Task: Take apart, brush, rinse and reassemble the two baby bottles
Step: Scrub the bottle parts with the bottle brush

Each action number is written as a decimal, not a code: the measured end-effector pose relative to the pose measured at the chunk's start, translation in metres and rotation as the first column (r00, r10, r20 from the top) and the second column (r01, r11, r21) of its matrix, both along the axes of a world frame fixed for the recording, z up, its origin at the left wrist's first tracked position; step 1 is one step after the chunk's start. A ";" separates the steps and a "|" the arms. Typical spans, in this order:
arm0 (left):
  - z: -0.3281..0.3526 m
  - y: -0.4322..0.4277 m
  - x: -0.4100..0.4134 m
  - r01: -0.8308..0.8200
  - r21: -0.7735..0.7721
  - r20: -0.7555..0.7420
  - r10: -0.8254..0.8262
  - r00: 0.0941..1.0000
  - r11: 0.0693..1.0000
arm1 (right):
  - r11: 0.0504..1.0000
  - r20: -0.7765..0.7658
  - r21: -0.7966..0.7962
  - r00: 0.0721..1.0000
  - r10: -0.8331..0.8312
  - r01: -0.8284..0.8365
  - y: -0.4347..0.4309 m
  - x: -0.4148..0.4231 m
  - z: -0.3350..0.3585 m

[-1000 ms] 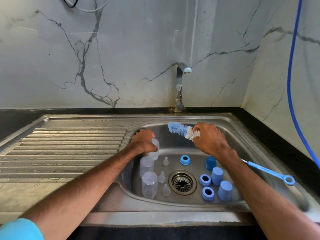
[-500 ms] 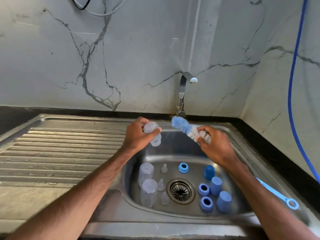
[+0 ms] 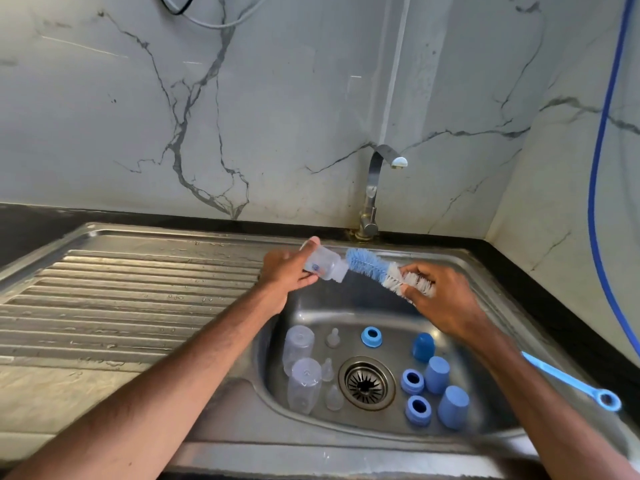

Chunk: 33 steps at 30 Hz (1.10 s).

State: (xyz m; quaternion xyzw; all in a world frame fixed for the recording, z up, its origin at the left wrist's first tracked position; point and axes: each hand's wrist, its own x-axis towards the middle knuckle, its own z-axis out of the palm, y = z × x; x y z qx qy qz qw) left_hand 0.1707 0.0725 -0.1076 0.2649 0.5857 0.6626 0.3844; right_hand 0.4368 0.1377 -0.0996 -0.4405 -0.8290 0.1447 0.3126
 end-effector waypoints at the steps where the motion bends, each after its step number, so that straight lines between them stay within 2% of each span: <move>1: 0.001 -0.003 -0.005 0.026 0.008 0.118 -0.027 0.993 1.000 | 1.000 -0.024 0.009 1.000 0.003 -0.003 -0.002 0.001 0.003; 3: 0.003 -0.006 -0.016 0.038 0.040 0.270 -0.047 0.962 0.998 | 0.999 -0.077 0.039 0.997 0.009 -0.006 -0.007 0.002 0.009; 6: 0.003 -0.006 -0.026 -0.013 0.051 0.332 -0.004 0.943 0.999 | 0.995 -0.126 0.093 0.991 0.041 -0.030 -0.016 0.000 0.016; 10: -0.004 -0.002 -0.023 0.082 0.058 0.306 -0.096 0.947 0.995 | 0.989 -0.057 0.140 0.996 0.062 -0.054 -0.020 -0.006 0.013; 17: -0.009 0.000 -0.017 0.134 0.013 0.199 -0.134 0.971 0.991 | 0.976 -0.007 0.211 0.999 0.048 -0.046 -0.019 -0.004 0.012; 21: -0.005 -0.003 0.011 0.240 0.081 0.301 -0.254 0.919 0.967 | 0.968 -0.058 0.246 0.996 0.068 -0.051 -0.026 -0.012 0.011; 23: -0.005 -0.001 0.024 0.248 0.094 0.315 -0.265 0.911 0.964 | 0.978 -0.066 0.204 0.996 0.060 -0.046 -0.030 -0.016 0.010; 24: -0.005 0.000 0.027 0.251 0.096 0.310 -0.269 0.912 0.963 | 0.990 -0.082 0.135 0.995 0.057 -0.045 -0.029 -0.018 0.009; 26: -0.006 -0.001 0.026 0.273 0.104 0.284 -0.292 0.913 0.956 | 0.985 -0.189 -0.145 0.980 0.061 -0.089 -0.025 -0.017 0.011; 28: -0.005 -0.002 0.019 0.306 0.111 0.234 -0.324 0.916 0.945 | 0.871 -0.296 -0.464 0.955 0.015 -0.158 -0.021 -0.010 0.015; 29: -0.005 -0.002 0.015 0.309 0.113 0.216 -0.327 0.920 0.944 | 0.811 -0.324 -0.553 0.946 0.000 -0.189 -0.020 -0.007 0.017; 30: -0.006 -0.002 0.012 0.304 0.114 0.208 -0.322 0.924 0.946 | 0.788 -0.327 -0.582 0.945 0.001 -0.202 -0.019 -0.005 0.016; 31: -0.006 -0.002 0.011 0.297 0.112 0.203 -0.314 0.927 0.948 | 0.808 -0.294 -0.557 0.956 0.022 -0.190 -0.019 -0.004 0.016; 33: -0.007 -0.002 0.009 0.276 0.103 0.189 -0.291 0.938 0.956 | 0.945 -0.052 -0.315 0.996 0.073 -0.086 -0.022 -0.007 0.015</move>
